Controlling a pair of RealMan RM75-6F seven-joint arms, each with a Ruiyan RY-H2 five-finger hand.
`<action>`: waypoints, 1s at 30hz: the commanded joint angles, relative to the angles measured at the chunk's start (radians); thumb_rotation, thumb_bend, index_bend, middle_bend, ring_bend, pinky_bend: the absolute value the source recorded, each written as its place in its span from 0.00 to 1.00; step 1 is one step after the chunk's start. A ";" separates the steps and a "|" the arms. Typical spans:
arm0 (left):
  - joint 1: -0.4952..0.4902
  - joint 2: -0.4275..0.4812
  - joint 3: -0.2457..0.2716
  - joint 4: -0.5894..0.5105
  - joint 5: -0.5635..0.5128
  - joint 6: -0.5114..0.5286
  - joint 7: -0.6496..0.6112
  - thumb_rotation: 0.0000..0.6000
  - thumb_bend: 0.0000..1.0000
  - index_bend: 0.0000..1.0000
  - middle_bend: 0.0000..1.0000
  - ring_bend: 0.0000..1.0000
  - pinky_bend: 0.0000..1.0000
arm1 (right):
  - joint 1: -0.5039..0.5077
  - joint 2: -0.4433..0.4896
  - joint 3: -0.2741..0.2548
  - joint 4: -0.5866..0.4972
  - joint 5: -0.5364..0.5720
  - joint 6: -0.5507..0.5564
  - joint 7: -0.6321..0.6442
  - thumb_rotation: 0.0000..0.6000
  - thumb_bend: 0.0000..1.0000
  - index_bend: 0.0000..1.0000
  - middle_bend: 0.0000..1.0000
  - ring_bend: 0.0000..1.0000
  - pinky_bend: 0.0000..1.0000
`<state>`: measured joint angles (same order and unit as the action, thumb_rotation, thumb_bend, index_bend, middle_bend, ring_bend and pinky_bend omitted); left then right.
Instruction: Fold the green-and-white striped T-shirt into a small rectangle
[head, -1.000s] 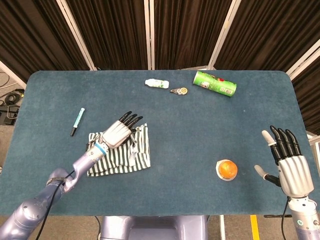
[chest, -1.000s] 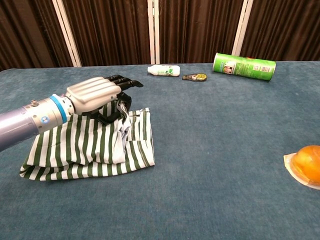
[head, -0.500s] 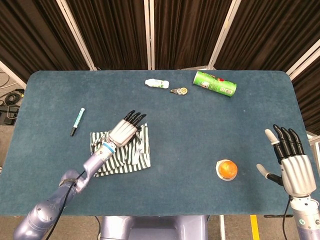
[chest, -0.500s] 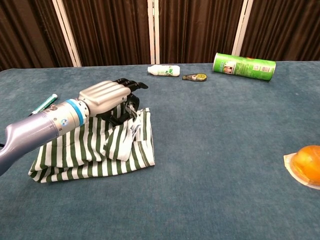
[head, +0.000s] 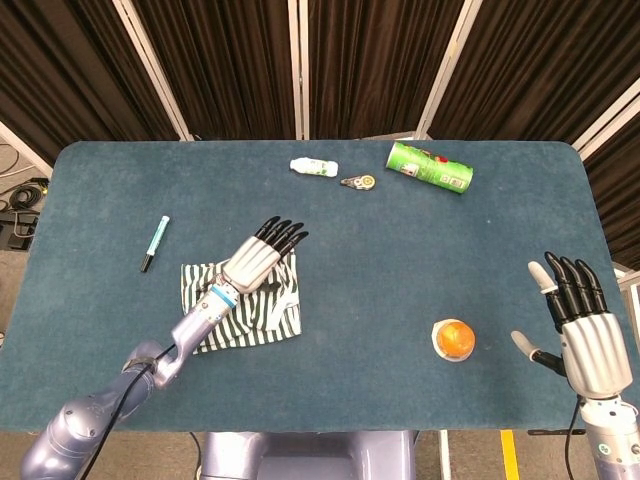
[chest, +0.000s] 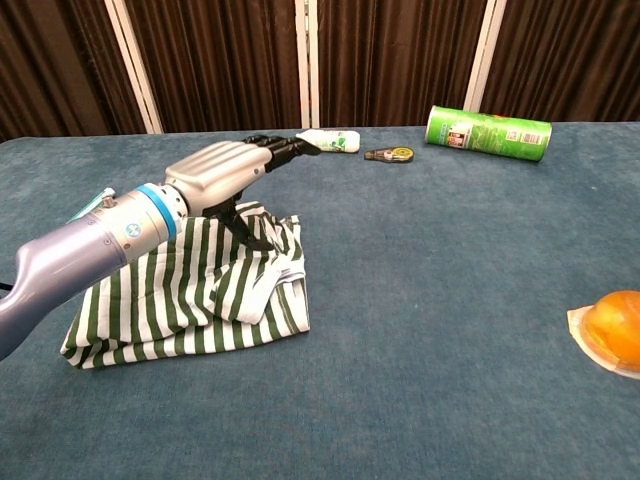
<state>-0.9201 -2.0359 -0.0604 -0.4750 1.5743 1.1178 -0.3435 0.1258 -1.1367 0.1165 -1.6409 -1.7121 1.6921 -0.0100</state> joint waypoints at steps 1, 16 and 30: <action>0.005 0.045 -0.023 -0.075 -0.011 0.046 0.023 1.00 0.00 0.00 0.00 0.00 0.00 | 0.000 0.001 0.000 0.000 0.000 0.000 0.003 1.00 0.01 0.12 0.01 0.00 0.00; 0.276 0.593 -0.084 -0.934 -0.190 0.248 0.425 1.00 0.00 0.00 0.00 0.00 0.00 | -0.004 0.005 0.004 0.005 0.020 -0.007 -0.016 1.00 0.00 0.12 0.00 0.00 0.00; 0.590 0.875 0.088 -1.243 -0.148 0.469 0.574 1.00 0.00 0.00 0.00 0.00 0.00 | -0.006 0.011 0.000 -0.007 0.022 -0.016 -0.015 1.00 0.00 0.11 0.00 0.00 0.00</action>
<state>-0.3640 -1.1804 0.0001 -1.6983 1.4077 1.5590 0.2174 0.1207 -1.1266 0.1164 -1.6475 -1.6900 1.6760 -0.0255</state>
